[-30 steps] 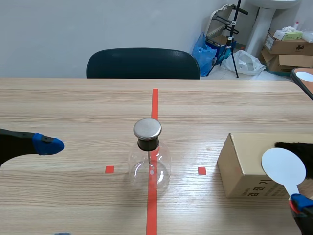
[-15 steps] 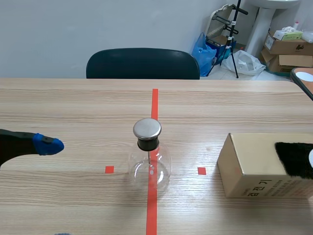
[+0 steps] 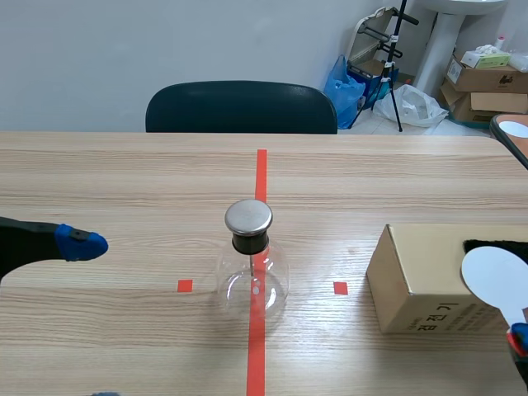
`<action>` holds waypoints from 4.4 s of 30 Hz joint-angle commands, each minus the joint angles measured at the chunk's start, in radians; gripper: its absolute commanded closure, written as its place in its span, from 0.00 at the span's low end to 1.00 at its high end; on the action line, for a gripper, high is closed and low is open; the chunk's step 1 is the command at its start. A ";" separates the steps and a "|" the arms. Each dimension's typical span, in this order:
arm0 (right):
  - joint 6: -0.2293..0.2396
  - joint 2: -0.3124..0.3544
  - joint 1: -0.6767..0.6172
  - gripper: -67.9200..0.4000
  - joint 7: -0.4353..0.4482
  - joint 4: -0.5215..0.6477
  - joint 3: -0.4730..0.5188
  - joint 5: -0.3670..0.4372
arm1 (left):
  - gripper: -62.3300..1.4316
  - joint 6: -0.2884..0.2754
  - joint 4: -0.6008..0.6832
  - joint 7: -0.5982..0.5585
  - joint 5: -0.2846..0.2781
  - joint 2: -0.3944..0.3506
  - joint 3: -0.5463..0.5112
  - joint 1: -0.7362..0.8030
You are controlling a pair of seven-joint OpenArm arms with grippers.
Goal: Do the electroscope experiment
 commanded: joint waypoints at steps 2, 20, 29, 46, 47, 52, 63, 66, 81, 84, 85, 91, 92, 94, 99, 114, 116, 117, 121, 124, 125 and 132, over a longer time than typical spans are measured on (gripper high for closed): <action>-0.049 0.000 -0.005 0.98 -0.176 0.017 0.007 0.016 | 0.00 -0.002 0.005 -0.010 -0.011 0.005 -0.005 0.000; -0.049 0.007 -0.007 0.98 -0.021 0.017 0.015 0.019 | 0.00 -0.003 0.005 -0.010 -0.011 0.005 -0.005 0.000; -0.049 0.008 -0.004 0.98 0.039 0.017 0.015 0.016 | 0.00 -0.003 0.005 -0.010 -0.011 0.006 -0.005 0.000; -0.049 0.005 -0.005 0.98 -0.061 0.017 0.019 0.002 | 0.00 -0.002 0.005 -0.010 -0.011 0.005 -0.005 0.000; -0.049 0.005 -0.004 0.98 -0.012 0.017 0.018 0.002 | 0.00 -0.002 0.005 -0.010 -0.011 0.005 -0.005 0.000; -0.049 0.005 -0.008 0.98 -0.070 0.017 0.018 0.018 | 0.00 -0.002 0.005 -0.010 -0.011 0.005 -0.005 0.000; -0.049 0.005 -0.005 0.98 -0.087 0.017 0.015 0.011 | 0.00 -0.002 0.005 -0.010 -0.011 0.005 -0.005 0.000; -0.049 0.005 -0.005 0.98 -0.078 0.017 0.015 0.011 | 0.00 -0.002 0.005 -0.010 -0.011 0.005 -0.005 0.000; -0.049 0.019 -0.007 0.98 -0.119 0.086 0.011 0.011 | 0.00 -0.002 0.005 -0.010 -0.011 0.005 -0.005 0.000; -0.037 0.019 -0.010 0.98 -0.169 0.140 -0.008 0.011 | 0.00 -0.002 0.005 -0.010 -0.011 0.005 -0.005 0.000; -0.021 0.019 -0.013 0.98 -0.190 0.160 -0.016 0.011 | 0.00 -0.002 0.005 -0.010 -0.011 0.005 -0.005 0.000; 0.024 0.027 -0.044 0.98 -0.300 0.297 -0.077 0.005 | 0.00 -0.002 0.005 -0.010 -0.010 0.005 -0.005 0.000; 0.024 0.027 -0.046 0.98 -0.313 0.315 -0.089 0.003 | 0.00 -0.002 0.005 -0.009 -0.010 0.005 -0.005 0.000; 0.024 0.030 -0.047 0.98 -0.336 0.350 -0.116 0.003 | 0.00 -0.002 0.005 -0.009 -0.010 0.005 -0.005 0.000; 0.045 0.056 -0.046 0.98 -0.429 0.416 -0.201 -0.016 | 0.00 -0.003 0.005 -0.009 -0.010 0.005 -0.005 0.000; 0.099 0.139 0.025 0.98 -0.743 0.513 -0.475 -0.113 | 0.09 -0.002 0.004 0.007 -0.010 0.005 -0.005 0.000; 0.099 0.158 0.042 0.98 -0.785 0.513 -0.517 -0.118 | 0.35 -0.002 0.004 0.032 -0.010 0.005 -0.005 0.000; 0.099 0.168 0.050 0.98 -0.807 0.513 -0.537 -0.123 | 0.49 -0.002 0.004 0.048 -0.010 0.005 -0.005 0.000; 0.099 0.204 0.079 0.98 -0.892 0.513 -0.613 -0.140 | 0.97 -0.002 0.002 0.135 -0.009 -0.005 -0.003 -0.017; 0.100 0.224 0.100 0.98 -0.937 0.513 -0.663 -0.144 | 0.93 -0.004 -0.027 0.171 -0.011 -0.015 0.005 -0.059; 0.100 0.227 0.107 0.98 -0.949 0.513 -0.678 -0.147 | 0.93 -0.005 -0.046 0.159 -0.011 -0.018 0.012 -0.078; 0.145 0.227 0.140 0.98 -1.013 0.509 -0.766 -0.170 | 0.93 -0.010 -0.247 0.047 -0.009 -0.020 0.135 -0.259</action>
